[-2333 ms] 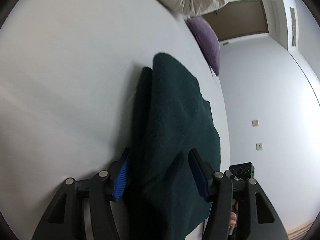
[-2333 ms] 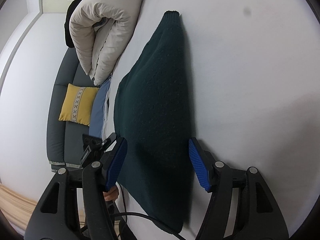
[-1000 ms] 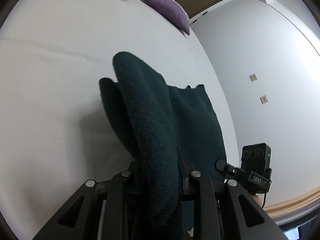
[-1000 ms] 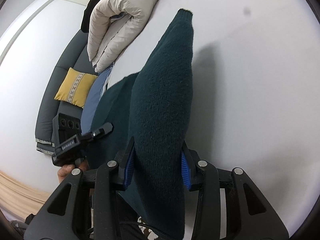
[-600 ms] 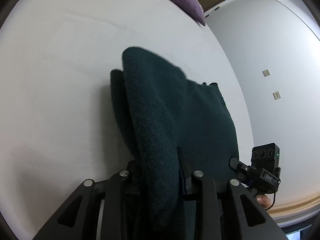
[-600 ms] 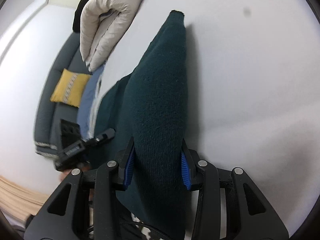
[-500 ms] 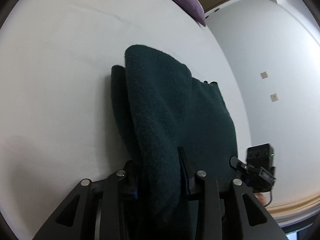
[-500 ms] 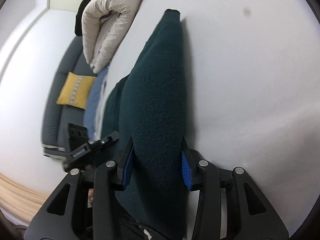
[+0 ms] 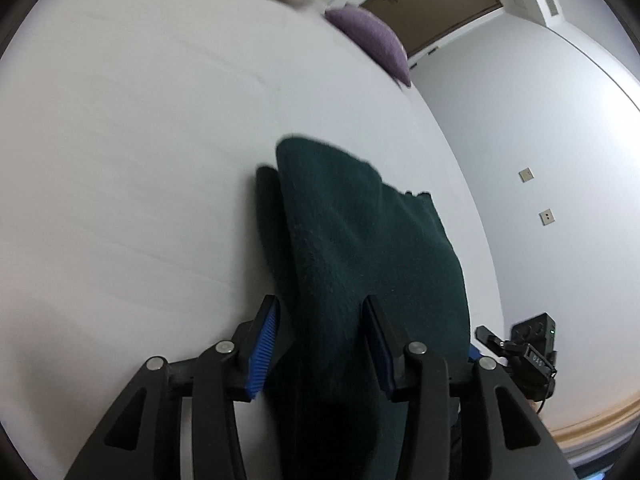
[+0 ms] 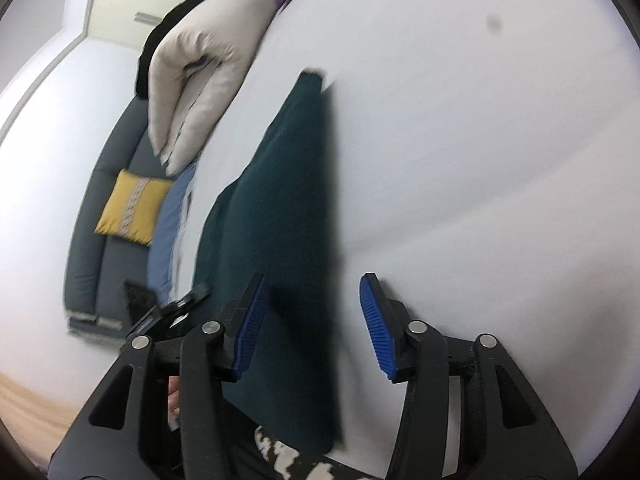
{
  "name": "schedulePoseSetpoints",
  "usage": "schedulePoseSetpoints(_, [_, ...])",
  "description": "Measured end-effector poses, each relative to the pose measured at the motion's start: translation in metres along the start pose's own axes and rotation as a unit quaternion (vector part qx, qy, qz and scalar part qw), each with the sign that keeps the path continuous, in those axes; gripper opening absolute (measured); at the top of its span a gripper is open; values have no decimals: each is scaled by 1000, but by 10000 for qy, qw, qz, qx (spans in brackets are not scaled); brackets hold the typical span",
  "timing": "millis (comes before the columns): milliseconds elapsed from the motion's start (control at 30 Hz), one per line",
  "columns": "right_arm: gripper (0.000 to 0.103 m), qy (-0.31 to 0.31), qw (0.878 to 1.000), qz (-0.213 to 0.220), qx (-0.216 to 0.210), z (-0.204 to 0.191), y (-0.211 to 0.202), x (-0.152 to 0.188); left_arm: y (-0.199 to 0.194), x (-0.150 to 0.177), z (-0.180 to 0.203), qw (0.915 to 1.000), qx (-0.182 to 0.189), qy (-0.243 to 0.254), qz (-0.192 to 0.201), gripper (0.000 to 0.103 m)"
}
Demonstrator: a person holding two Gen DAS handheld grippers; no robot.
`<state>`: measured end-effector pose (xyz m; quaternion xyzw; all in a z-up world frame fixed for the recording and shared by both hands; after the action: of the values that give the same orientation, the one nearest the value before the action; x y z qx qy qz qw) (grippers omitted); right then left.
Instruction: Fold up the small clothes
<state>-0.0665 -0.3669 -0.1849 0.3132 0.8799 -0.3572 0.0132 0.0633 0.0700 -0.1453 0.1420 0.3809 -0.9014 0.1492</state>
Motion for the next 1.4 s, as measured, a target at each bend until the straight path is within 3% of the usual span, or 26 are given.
schedulePoseSetpoints(67, [47,-72,9996,253,114,-1,-17,0,-16,2,12,9991,-205,296,236,45])
schedulePoseSetpoints(167, [47,-561,9957,567,467,-19,-38,2,-38,6,38,9930,-543,831,633,60])
schedulePoseSetpoints(267, [48,-1129,9856,925,852,-54,-54,5,-65,14,76,9756,-947,1491,1301,73])
schedulePoseSetpoints(300, [49,-1324,9808,1057,969,-64,-61,6,-71,15,85,9695,-1058,1655,1464,83])
schedulePoseSetpoints(333, [53,-1514,9751,1200,1091,-76,-68,6,-78,17,96,9605,-1227,1849,1681,94])
schedulePoseSetpoints(400, [58,-1844,9612,1540,1352,-100,-81,9,-96,26,122,9324,-1659,2276,2266,103])
schedulePoseSetpoints(433, [62,-1999,9534,1727,1459,-113,-89,11,-107,32,136,9130,-1862,2515,2619,103])
schedulePoseSetpoints(500, [71,-2214,9394,2105,1555,-137,-106,14,-119,39,154,8878,-2103,2759,3024,103])
schedulePoseSetpoints(533, [81,-2255,9341,2274,1579,-147,-114,16,-124,43,163,8781,-2187,2821,3186,103])
schedulePoseSetpoints(633, [99,-2366,9145,2870,1594,-172,-141,24,-141,48,179,8583,-2357,2912,3506,103])
schedulePoseSetpoints(733, [103,-2507,8882,3407,1793,-197,-164,35,-161,57,198,8238,-2460,3094,4063,103])
schedulePoseSetpoints(767, [103,-2595,8823,3477,1825,-205,-168,39,-169,59,203,8147,-2443,3140,4218,103])
schedulePoseSetpoints(800, [103,-2731,8750,3552,1834,-213,-173,43,-176,61,206,8114,-2376,3180,4290,103])
schedulePoseSetpoints(900, [103,-2979,8553,3835,1807,-233,-188,55,-184,59,213,8173,-2148,3245,4250,103])
schedulePoseSetpoints(967, [103,-3031,8476,4010,1700,-243,-196,62,-183,58,215,8229,-2326,3213,4069,103])
schedulePoseSetpoints(1033, [103,-3061,8479,4005,1639,-250,-201,66,-178,61,215,8209,-2806,3219,3791,103])
schedulePoseSetpoints(1067, [103,-3042,8496,3988,1631,-252,-201,65,-171,61,215,8149,-3040,3297,3671,103])
schedulePoseSetpoints(1133, [103,-2962,8558,3930,1596,-253,-200,66,-165,63,211,8120,-3183,3300,3612,103])
schedulePoseSetpoints(1200, [103,-2890,8627,3813,1638,-252,-194,66,-156,60,204,8282,-3242,3119,3341,103])
schedulePoseSetpoints(1267, [103,-2851,8665,3721,1719,-250,-187,67,-144,55,192,8558,-3123,2912,2922,103])
schedulePoseSetpoints(1400, [103,-2864,8730,3430,1956,-245,-167,72,-121,49,171,8834,-3042,2650,2385,103])
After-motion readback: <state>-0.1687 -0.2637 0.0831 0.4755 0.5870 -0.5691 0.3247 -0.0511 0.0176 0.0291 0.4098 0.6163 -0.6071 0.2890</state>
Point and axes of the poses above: each gripper's, at about its wrist camera, not at the fingertips, and y roughly the way its jaws point, z to its right, x to its underside, the point moved 3 cm from there along y, roughly the way its jaws point, and after that the axes turned 2 degrees about x, right-handed, at the moved point
